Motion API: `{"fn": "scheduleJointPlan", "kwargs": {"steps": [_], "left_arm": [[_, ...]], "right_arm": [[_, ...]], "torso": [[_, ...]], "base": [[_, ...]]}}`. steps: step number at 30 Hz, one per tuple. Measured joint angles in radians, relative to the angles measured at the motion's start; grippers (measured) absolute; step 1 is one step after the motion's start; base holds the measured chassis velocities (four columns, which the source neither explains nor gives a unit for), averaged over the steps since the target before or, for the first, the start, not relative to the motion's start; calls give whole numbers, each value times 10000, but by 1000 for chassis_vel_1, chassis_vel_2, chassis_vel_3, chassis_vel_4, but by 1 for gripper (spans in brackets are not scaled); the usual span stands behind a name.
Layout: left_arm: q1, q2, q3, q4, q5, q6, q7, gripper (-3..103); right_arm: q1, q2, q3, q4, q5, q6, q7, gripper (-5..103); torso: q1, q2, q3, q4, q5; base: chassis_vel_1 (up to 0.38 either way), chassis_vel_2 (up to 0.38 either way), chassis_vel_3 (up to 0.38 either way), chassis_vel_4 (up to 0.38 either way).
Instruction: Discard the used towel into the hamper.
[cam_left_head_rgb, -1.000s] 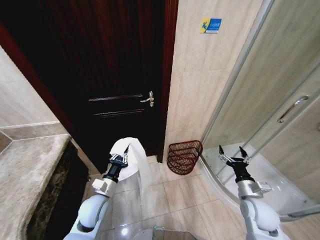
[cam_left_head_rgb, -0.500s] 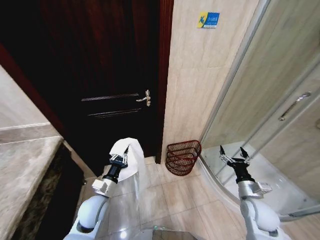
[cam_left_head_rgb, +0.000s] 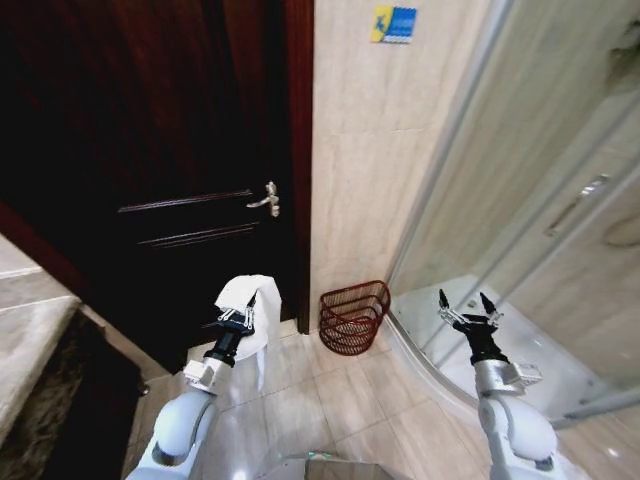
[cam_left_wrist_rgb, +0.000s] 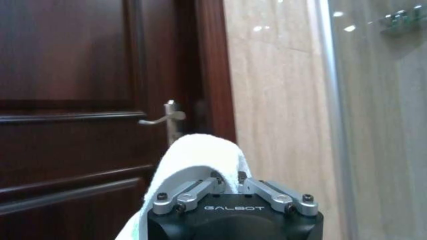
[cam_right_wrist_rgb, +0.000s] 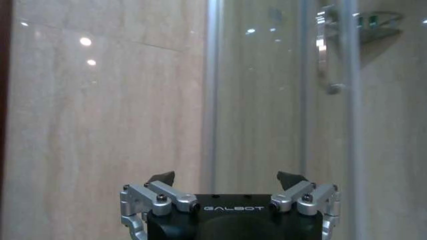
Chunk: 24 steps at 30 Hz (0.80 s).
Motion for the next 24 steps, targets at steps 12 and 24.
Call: {"fn": "scheduleJointPlan", "kwargs": {"steps": [12, 24], "left_arm": [[-28, -61, 59, 133, -17, 10, -16, 3], [-86, -114, 196, 315, -31, -24, -13, 3]], "right_arm": [[-58, -39, 10, -57, 0, 40, -3, 100], [-147, 35, 1, -45, -64, 114, -26, 100]], "torso": [[-119, -286, -154, 0, 1], [-377, -839, -448, 0, 0]], "base": [[-112, -104, -110, -123], [-88, -95, -90, -94]]}}
